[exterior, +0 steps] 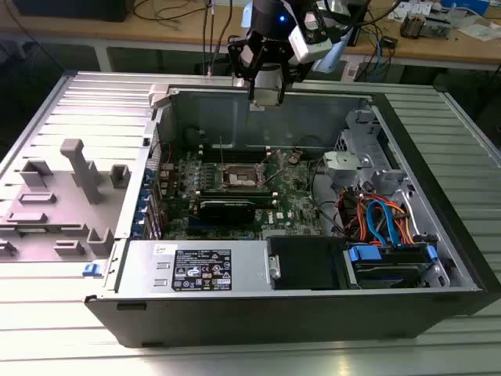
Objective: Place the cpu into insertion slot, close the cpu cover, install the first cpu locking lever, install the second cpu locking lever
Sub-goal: 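Place the cpu into insertion slot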
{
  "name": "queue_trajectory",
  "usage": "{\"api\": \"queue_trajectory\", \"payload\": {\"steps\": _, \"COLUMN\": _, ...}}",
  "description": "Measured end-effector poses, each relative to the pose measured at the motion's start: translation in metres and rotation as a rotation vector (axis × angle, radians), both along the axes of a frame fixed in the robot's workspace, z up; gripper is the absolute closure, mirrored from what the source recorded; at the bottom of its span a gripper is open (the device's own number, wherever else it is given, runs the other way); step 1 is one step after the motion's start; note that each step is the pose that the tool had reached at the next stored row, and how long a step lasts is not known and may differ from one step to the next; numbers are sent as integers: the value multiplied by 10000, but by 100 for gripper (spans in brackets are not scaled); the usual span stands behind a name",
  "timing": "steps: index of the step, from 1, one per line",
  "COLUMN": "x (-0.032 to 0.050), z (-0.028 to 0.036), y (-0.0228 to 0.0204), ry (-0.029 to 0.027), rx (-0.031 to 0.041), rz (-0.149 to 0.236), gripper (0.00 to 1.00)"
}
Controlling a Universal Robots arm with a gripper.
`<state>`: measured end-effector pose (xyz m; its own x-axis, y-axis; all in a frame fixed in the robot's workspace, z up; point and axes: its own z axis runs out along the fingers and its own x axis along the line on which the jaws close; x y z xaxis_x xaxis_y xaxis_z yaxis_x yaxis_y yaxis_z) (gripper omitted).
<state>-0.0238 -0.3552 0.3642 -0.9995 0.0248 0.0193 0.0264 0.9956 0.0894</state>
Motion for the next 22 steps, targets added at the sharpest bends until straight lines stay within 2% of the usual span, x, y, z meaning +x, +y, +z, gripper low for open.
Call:
{"api": "queue_trajectory", "payload": {"steps": 3, "x": 0, "z": 1, "y": -2, "ry": 1, "rx": -2, "rz": 0, "gripper": 46}}
{"api": "queue_trajectory", "payload": {"steps": 10, "x": 0, "z": 0, "y": -64, "ry": 0, "rx": -8, "rz": 0, "gripper": 46}}
{"api": "queue_trajectory", "payload": {"steps": 12, "x": 0, "z": -2, "y": -69, "ry": 0, "rx": -33, "rz": -88, "gripper": 46}}
{"api": "queue_trajectory", "payload": {"steps": 16, "x": 0, "z": -12, "y": -75, "ry": 2, "rx": -33, "rz": -483, "gripper": 46}}
{"api": "queue_trajectory", "payload": {"steps": 18, "x": 0, "z": -14, "y": -103, "ry": 1, "rx": -31, "rz": -486, "gripper": 46}}
{"api": "queue_trajectory", "payload": {"steps": 22, "x": 0, "z": -13, "y": -104, "ry": 2, "rx": -34, "rz": -486, "gripper": 46}}
